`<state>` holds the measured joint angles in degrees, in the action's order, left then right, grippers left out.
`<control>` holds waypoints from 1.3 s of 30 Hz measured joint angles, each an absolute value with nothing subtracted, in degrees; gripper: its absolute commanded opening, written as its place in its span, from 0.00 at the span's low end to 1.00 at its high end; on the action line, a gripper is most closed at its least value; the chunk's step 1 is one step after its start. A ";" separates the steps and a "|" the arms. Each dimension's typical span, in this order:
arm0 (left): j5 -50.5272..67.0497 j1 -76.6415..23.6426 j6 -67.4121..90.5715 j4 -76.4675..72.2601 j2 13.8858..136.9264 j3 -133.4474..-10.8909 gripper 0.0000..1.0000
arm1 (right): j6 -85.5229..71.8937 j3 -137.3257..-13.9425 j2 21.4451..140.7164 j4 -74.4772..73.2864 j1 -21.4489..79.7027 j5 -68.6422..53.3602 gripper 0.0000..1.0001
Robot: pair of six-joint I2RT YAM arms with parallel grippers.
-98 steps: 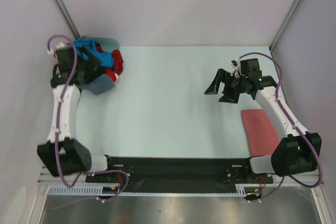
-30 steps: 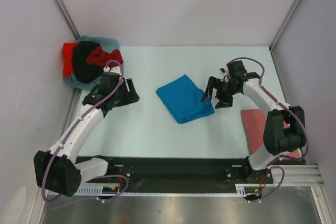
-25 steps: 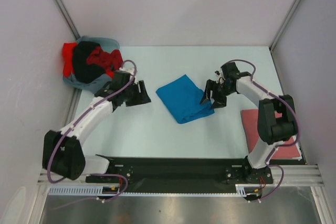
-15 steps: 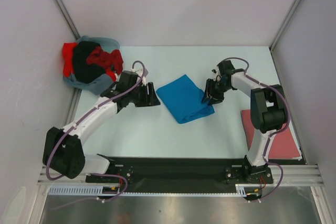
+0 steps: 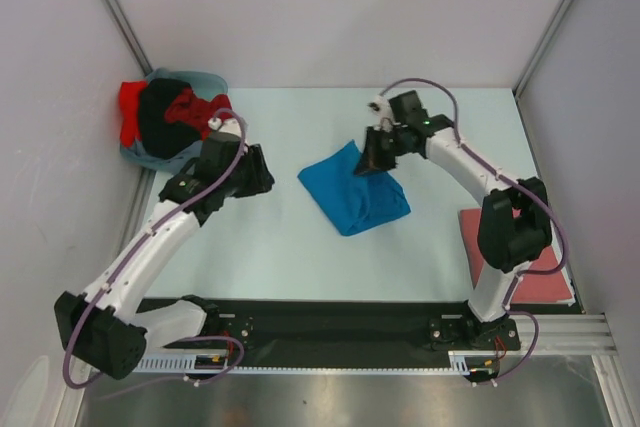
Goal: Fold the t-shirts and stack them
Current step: Flatten the tshirt out
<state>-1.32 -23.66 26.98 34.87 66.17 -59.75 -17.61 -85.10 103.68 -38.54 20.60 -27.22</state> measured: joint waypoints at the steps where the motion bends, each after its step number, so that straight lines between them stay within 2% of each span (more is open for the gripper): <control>1: -4.01 -23.44 27.29 36.03 64.86 -60.34 0.66 | -18.00 -86.17 103.00 -37.50 23.29 -31.22 0.11; 3: -11.09 -22.55 29.28 39.33 61.41 -62.00 0.71 | -17.80 -88.27 102.96 -34.35 32.08 -40.42 0.45; 4: -14.72 -21.52 30.50 41.08 59.55 -62.76 0.72 | -16.91 -89.25 103.68 -34.11 36.58 -43.42 0.55; 5: -16.73 -20.14 31.62 42.30 58.11 -63.18 0.72 | -15.88 -90.08 104.49 -34.17 39.88 -45.45 0.75; 8: -20.97 -14.31 34.04 45.91 54.02 -63.33 0.73 | -14.57 -88.47 105.43 -34.59 47.44 -49.93 0.96; 10: -21.06 -12.71 34.63 47.11 53.10 -62.63 0.69 | -14.98 -83.02 102.63 -34.35 44.75 -49.28 1.00; 12: -17.72 -12.67 34.41 45.60 52.95 -60.14 0.60 | -16.14 -76.47 98.59 -33.95 36.51 -46.15 0.91; 13: -14.59 -12.84 34.04 44.56 53.74 -58.78 0.57 | -16.97 -74.22 96.84 -34.22 31.14 -43.75 0.78; 14: -12.12 -13.19 33.65 43.55 54.81 -57.84 0.56 | -17.41 -73.08 95.98 -34.48 27.05 -41.78 0.46; 16: -6.94 -16.10 32.38 41.25 59.42 -56.80 0.53 | -18.83 -71.85 95.35 -34.61 17.85 -36.75 0.28; 18: -4.10 -22.44 30.48 38.83 66.54 -58.00 0.52 | -19.81 -70.96 95.35 -34.89 14.09 -32.38 0.29; 22: 0.19 -36.56 26.44 35.83 83.81 -65.76 0.57 | -19.79 -70.06 96.60 -36.47 14.81 -26.59 0.45; 25: 1.10 -43.09 24.53 35.09 95.46 -73.80 0.59 | -19.31 -69.65 99.18 -36.60 15.31 -24.25 0.50; 30: 0.12 -48.07 22.92 36.71 108.73 -83.29 0.64 | -18.94 -67.00 101.49 -36.62 13.96 -21.43 0.51; 39: -2.70 -49.52 22.81 40.56 114.19 -84.93 0.65 | -18.31 -65.87 103.53 -35.31 13.41 -20.12 0.43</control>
